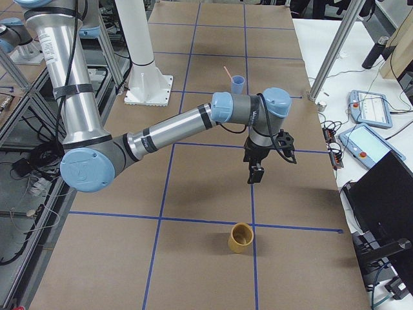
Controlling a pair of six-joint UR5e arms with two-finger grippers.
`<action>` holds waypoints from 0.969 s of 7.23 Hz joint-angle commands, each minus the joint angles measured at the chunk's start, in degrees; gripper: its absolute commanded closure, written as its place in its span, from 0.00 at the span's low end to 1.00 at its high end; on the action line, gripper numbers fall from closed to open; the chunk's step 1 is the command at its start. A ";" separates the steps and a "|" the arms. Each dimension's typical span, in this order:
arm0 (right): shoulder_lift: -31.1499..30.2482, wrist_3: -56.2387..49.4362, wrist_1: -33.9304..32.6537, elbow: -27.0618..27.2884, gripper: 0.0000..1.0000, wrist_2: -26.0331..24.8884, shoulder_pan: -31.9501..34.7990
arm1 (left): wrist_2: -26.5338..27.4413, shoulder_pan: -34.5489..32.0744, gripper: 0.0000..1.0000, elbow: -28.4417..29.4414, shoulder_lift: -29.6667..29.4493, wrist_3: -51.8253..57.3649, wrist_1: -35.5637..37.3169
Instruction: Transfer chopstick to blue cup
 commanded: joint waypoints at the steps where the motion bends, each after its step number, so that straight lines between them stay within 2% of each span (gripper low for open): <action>1: -3.85 -0.34 3.52 -1.11 0.00 -2.06 0.94 | -0.04 -2.27 0.02 1.10 5.37 5.65 -2.85; 3: -13.24 1.15 19.20 -2.16 0.00 -2.06 1.03 | 0.05 -2.27 0.02 2.94 5.83 5.57 -2.68; 4: -13.28 6.03 20.85 -4.34 0.00 -1.63 1.38 | 0.05 -2.36 0.02 4.34 5.83 5.57 -2.68; 7: -13.37 6.96 21.22 -4.63 0.00 1.61 2.17 | -0.04 -3.75 0.02 5.57 6.09 5.39 -2.33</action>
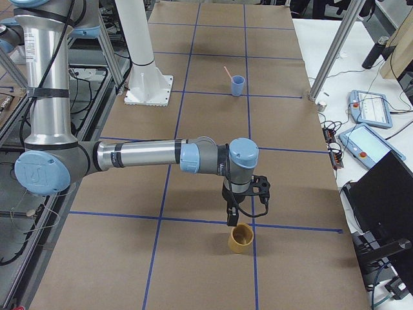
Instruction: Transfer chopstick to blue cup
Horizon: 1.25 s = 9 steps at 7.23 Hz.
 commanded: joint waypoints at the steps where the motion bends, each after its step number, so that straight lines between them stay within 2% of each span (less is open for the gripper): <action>1: -0.02 0.32 0.25 -0.12 0.00 2.07 0.97 | -0.19 -2.85 0.02 0.91 0.34 -0.02 0.48; 3: -0.28 0.41 0.25 -0.21 0.00 2.16 1.06 | -4.22 -3.75 0.02 3.01 0.25 0.15 0.23; 9: -0.28 0.41 0.25 -0.03 0.00 2.16 1.32 | -4.14 -3.75 0.02 3.81 -0.10 0.15 -0.22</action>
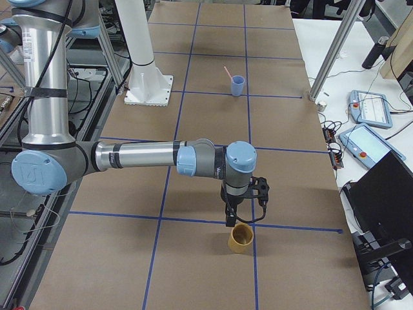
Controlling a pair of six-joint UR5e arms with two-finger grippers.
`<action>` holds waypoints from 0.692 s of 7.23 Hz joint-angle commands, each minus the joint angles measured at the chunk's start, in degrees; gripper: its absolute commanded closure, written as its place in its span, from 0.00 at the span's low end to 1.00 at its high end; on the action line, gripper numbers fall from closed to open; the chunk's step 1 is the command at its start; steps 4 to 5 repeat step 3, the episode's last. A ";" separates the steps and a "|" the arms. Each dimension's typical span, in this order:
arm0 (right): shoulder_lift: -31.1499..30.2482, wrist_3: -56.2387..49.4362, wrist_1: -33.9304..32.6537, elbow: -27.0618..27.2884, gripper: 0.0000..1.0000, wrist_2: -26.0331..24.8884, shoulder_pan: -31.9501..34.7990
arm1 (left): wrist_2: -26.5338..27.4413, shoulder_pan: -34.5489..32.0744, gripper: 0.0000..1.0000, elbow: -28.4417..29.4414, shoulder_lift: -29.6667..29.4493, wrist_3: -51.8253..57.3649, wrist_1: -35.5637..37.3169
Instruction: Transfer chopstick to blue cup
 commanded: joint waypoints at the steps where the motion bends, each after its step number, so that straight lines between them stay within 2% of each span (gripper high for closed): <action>1: 0.00 0.07 0.00 0.29 0.00 0.12 0.06 | 0.00 0.00 0.02 0.06 -0.03 0.00 0.00; 5: -0.09 0.07 0.00 0.38 0.00 0.04 0.06 | -0.09 0.00 0.02 0.15 0.15 0.00 0.00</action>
